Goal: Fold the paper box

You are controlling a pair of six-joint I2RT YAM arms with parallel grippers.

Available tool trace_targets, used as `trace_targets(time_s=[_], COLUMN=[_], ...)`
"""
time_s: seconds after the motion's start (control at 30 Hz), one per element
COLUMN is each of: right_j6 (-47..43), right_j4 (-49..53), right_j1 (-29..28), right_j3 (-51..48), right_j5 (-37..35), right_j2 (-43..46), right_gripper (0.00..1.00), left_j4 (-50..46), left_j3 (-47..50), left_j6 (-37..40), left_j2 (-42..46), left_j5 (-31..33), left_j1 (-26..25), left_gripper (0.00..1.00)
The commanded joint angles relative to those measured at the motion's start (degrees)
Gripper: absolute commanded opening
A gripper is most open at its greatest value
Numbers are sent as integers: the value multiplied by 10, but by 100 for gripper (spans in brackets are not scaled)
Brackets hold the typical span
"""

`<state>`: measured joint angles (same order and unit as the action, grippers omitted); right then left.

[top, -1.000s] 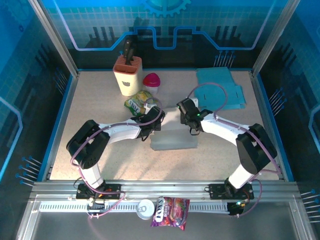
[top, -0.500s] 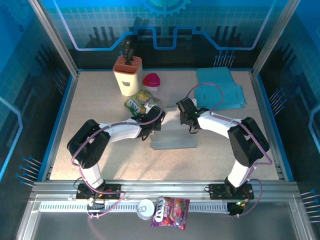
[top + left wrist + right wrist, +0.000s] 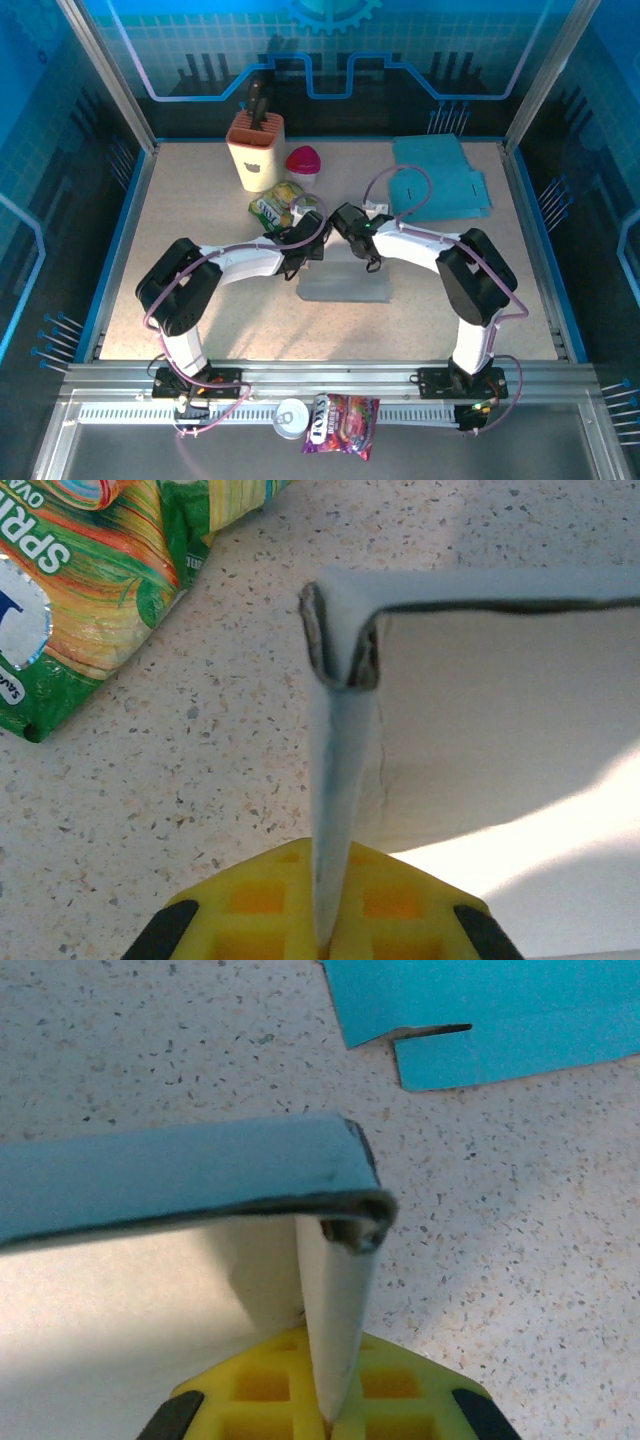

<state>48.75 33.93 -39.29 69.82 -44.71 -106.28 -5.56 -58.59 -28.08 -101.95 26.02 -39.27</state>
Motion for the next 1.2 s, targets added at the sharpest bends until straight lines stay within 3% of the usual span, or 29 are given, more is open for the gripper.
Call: trace_targets(time_s=[0.0, 0.1, 0.3, 0.6, 1.03, 1.17], right_j6=[84, 125, 120, 48, 13, 7], right_j4=[115, 159, 169, 71, 10, -8], right_j1=[-10, -12, -19, -16, -6, -3], right_j3=[40, 62, 89, 22, -8, -17], right_j5=[-59, -64, -47, 3, 57, 71], right_j2=[-40, -58, -72, -3, 6, 9], right_gripper=[0, 0, 0, 0, 0, 0], left_j4=[7, 21, 24, -14, -156, -151], left_j3=[21, 31, 34, 1, -81, -85], left_j6=[6, 6, 4, 25, -66, -92], left_j2=[9, 17, 15, -11, -94, -118], left_j5=[-17, -27, -34, 2, 233, 259], left_j1=[1, 3, 11, 13, -21, -27], left_gripper=[0, 0, 0, 0, 0, 0])
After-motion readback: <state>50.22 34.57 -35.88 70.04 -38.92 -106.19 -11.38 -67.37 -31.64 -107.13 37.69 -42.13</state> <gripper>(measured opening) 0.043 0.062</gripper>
